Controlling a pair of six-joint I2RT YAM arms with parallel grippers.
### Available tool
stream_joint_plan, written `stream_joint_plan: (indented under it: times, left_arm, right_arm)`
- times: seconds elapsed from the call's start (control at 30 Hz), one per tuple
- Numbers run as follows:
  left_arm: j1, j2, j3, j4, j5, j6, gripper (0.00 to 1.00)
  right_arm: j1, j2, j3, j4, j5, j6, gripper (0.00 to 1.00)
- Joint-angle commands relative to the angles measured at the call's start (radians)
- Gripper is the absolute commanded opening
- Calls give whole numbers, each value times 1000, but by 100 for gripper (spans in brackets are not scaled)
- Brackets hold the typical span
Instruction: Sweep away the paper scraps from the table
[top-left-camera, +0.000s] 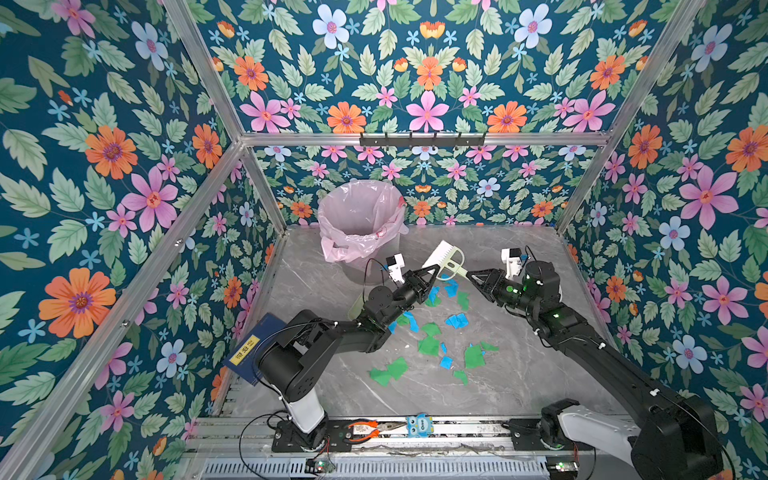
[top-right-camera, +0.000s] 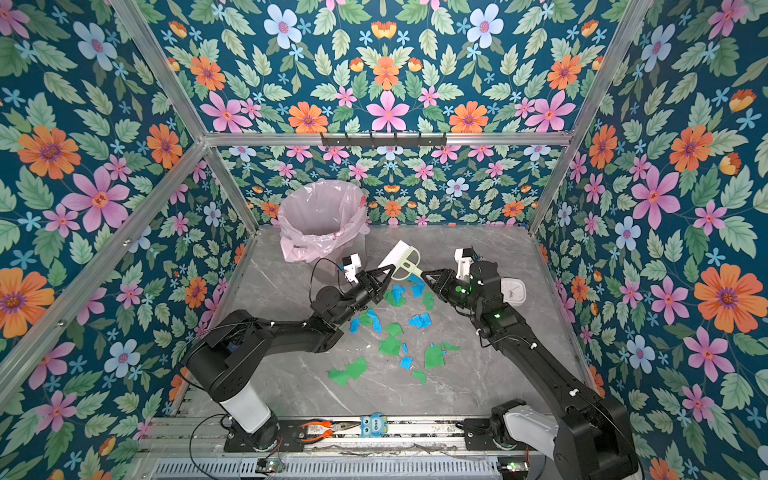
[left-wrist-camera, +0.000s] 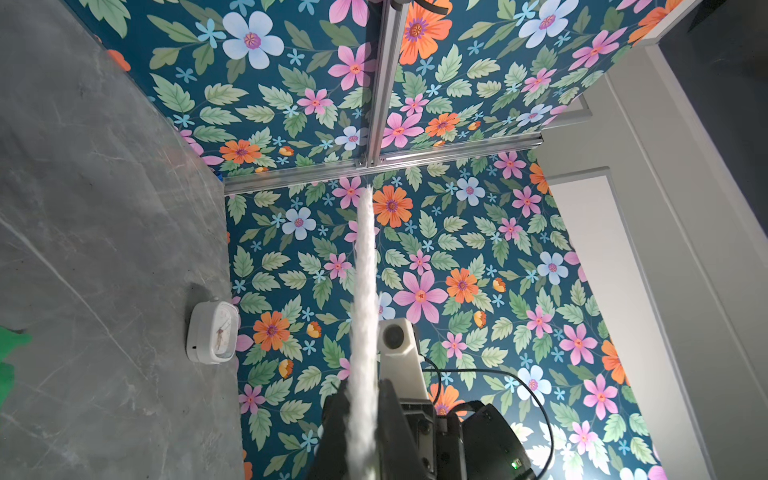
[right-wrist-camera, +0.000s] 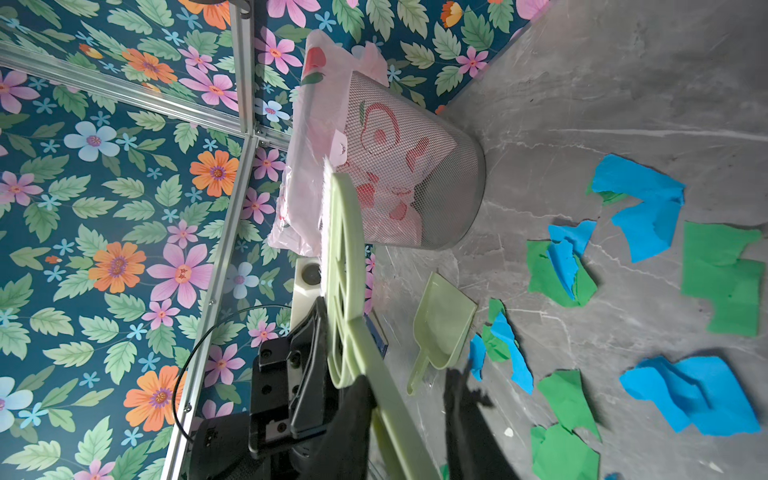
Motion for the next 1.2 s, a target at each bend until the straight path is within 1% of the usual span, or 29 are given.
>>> stream_joint_plan:
  times: [0.0, 0.03, 0.1, 0.2, 0.27, 0.43, 0.47, 0.53, 0.57, 0.6, 0.63, 0.7, 0.77, 0.8, 0.83, 0.9, 0.93, 1.0, 1.07, 1.17]
  left_arm:
    - [-3, 8, 3, 62, 33, -10, 0]
    - [-4, 11, 3, 64, 37, -11, 0]
    - [-4, 14, 2, 72, 39, -17, 0]
    - [-4, 19, -3, 73, 40, -16, 0]
    - [-4, 26, -1, 79, 45, -24, 0]
    - [-3, 45, 10, 76, 65, -23, 0]
    - [-1, 46, 8, 68, 69, -15, 14]
    - [4, 35, -12, 25, 70, 5, 50]
    - [7, 25, -25, -8, 69, 29, 77]
    - [10, 11, -37, -47, 69, 52, 92]
    - [12, -8, -58, -92, 60, 82, 100]
    - [14, -59, -93, -198, 38, 153, 100]
    - [14, -143, -113, -371, 2, 249, 100]
    - [14, -186, -104, -487, -20, 304, 100]
    - [10, -240, -76, -653, -52, 372, 100]
    - [-7, -331, -3, -976, -162, 499, 100]
    - [-23, -375, 19, -1095, -236, 557, 100]
    - [-48, -450, 27, -1234, -373, 633, 100]
    - [-54, -522, 2, -1316, -457, 675, 100]
    - [-46, -642, -70, -1402, -539, 636, 100]
  right_arm:
    - [-1, 5, 15, 39, -3, -10, 24]
    - [1, 5, 18, 40, -7, -11, 22]
    - [-1, 3, 25, 33, -7, -14, 13]
    - [-2, -9, 30, 14, 4, -31, 7]
    - [-2, -19, 27, 11, 8, -36, 0]
    - [-3, -20, 27, 5, 5, -50, 0]
    - [-2, -23, 29, -4, 10, -57, 0]
    - [-2, -29, 40, -35, 25, -76, 0]
    - [-2, -33, 53, -63, 33, -94, 0]
    - [-2, -35, 64, -88, 42, -106, 0]
    - [-3, -41, 73, -111, 51, -119, 0]
    - [-3, -51, 89, -158, 73, -145, 0]
    - [-3, -63, 110, -224, 106, -176, 0]
    - [-3, -69, 119, -253, 121, -190, 0]
    - [-3, -73, 130, -286, 136, -204, 0]
    - [-3, -74, 159, -348, 153, -236, 0]
    - [-2, -74, 165, -366, 156, -245, 0]
    - [-3, -73, 169, -379, 155, -258, 0]
    - [-3, -66, 172, -386, 145, -259, 0]
    - [-2, -56, 168, -381, 123, -250, 0]
